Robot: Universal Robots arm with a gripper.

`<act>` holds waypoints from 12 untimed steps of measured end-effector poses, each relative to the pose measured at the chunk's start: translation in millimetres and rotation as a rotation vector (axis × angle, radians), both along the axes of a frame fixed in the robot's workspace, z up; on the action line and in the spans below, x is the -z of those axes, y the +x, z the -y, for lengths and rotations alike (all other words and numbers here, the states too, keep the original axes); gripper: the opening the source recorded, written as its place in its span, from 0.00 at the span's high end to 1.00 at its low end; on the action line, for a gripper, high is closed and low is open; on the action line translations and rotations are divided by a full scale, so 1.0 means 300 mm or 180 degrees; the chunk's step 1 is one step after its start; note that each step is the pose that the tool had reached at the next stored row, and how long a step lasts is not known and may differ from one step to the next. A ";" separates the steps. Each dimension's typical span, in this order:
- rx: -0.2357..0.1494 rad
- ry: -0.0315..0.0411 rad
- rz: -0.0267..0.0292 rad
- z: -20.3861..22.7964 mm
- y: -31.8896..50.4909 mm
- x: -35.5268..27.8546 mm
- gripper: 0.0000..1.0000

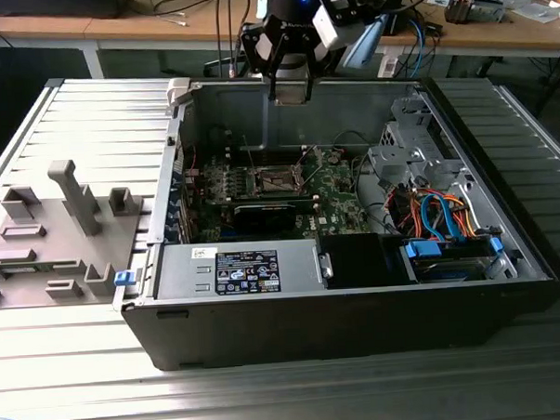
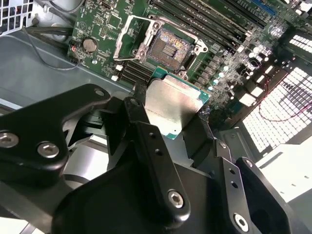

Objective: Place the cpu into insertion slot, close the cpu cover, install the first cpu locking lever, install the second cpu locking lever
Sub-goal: 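Place the cpu into insertion slot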

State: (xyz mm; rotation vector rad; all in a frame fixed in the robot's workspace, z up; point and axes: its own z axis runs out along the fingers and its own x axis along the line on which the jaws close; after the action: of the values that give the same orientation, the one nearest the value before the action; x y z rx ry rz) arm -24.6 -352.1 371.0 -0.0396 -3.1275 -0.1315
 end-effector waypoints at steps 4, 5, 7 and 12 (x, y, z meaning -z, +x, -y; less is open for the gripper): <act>0.0000 0.0000 0.0000 0.000 0.000 0.006 0.45; 0.0000 0.0000 0.0000 0.000 0.000 0.007 0.45; 0.0000 0.0000 0.0000 0.000 0.000 0.012 0.45; 0.0000 0.0000 0.0000 0.000 0.000 0.018 0.45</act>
State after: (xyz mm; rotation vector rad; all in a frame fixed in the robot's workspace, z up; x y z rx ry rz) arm -24.6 -352.1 365.5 -0.0397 -3.1275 -0.1316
